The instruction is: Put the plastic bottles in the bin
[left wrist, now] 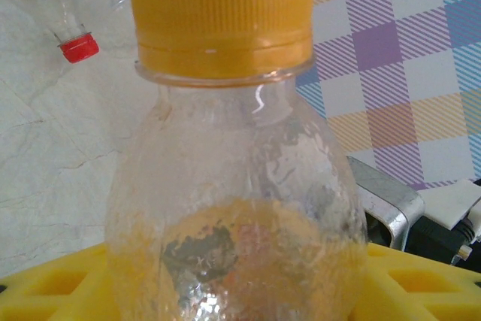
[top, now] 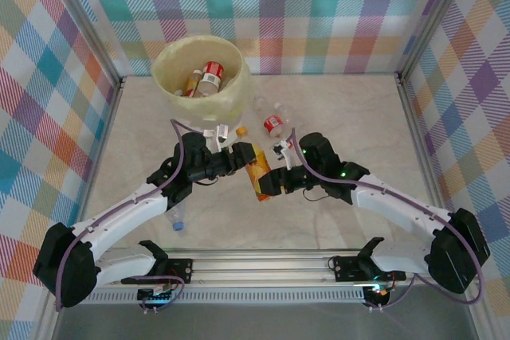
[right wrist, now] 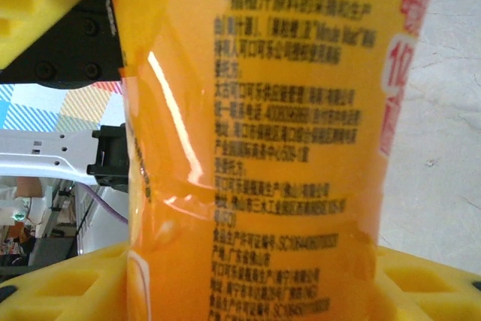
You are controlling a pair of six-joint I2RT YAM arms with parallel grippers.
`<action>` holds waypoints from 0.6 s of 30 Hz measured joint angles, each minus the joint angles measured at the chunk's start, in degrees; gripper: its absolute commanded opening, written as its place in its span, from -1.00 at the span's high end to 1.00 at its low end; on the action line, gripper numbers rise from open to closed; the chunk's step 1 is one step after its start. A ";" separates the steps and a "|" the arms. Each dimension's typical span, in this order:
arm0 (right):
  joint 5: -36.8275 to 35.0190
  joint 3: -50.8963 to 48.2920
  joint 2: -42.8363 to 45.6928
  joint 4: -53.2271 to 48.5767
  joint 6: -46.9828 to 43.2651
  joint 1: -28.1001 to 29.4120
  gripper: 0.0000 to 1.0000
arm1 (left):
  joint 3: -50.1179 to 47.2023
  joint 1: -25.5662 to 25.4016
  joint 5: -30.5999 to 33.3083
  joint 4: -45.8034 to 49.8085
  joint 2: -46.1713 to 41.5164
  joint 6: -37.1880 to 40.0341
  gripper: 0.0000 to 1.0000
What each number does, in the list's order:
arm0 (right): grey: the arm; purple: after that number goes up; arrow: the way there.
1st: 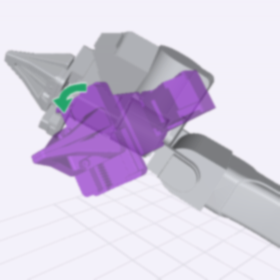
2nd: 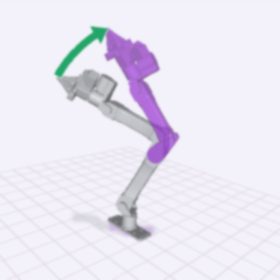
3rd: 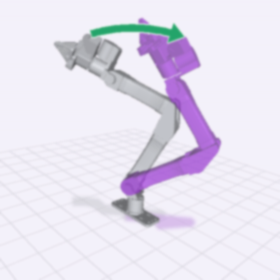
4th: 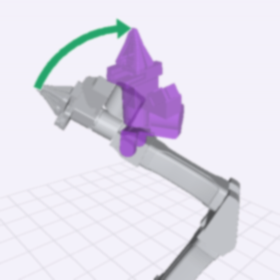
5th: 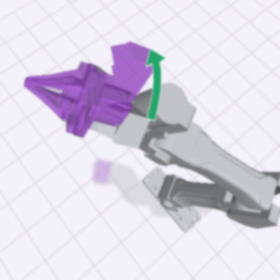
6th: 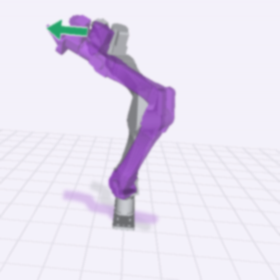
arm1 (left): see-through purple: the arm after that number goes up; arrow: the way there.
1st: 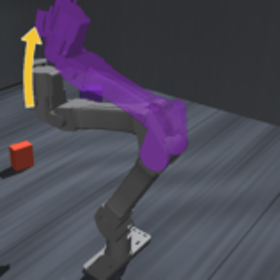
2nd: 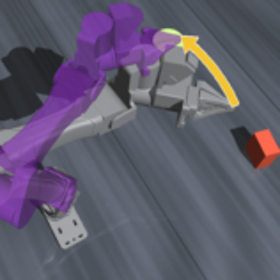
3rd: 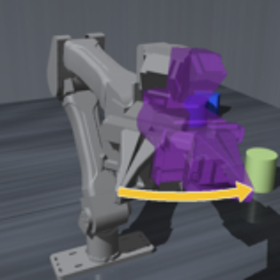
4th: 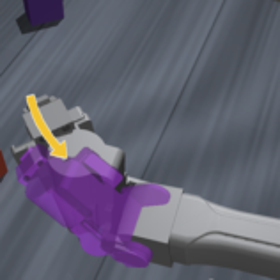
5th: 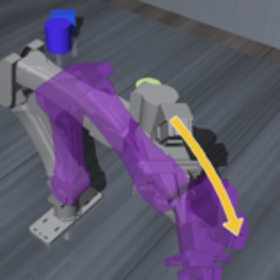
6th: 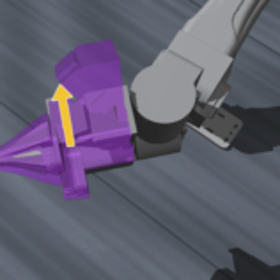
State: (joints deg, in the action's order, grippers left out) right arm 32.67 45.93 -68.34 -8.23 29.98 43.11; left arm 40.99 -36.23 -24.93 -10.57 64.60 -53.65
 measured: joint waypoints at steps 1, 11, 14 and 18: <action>-0.31 -0.22 0.11 0.35 0.20 0.15 -0.21 | 0.00 0.00 0.00 0.04 0.00 -0.15 -0.20; -2.05 -3.30 4.00 2.99 1.29 1.62 -0.75 | 2.43 -0.07 -0.33 5.20 -1.90 0.42 -0.18; -3.85 -3.65 8.41 2.21 1.01 1.77 -0.86 | 7.48 0.02 0.20 10.54 -2.67 2.82 -0.18; -8.11 -3.61 15.67 0.11 -0.02 1.77 -0.92 | 15.43 0.90 0.76 17.94 -2.64 6.97 -0.22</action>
State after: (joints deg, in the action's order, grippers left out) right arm 24.56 42.33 -52.66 -8.12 29.95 44.88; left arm 56.42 -35.33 -24.16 7.38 61.95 -46.68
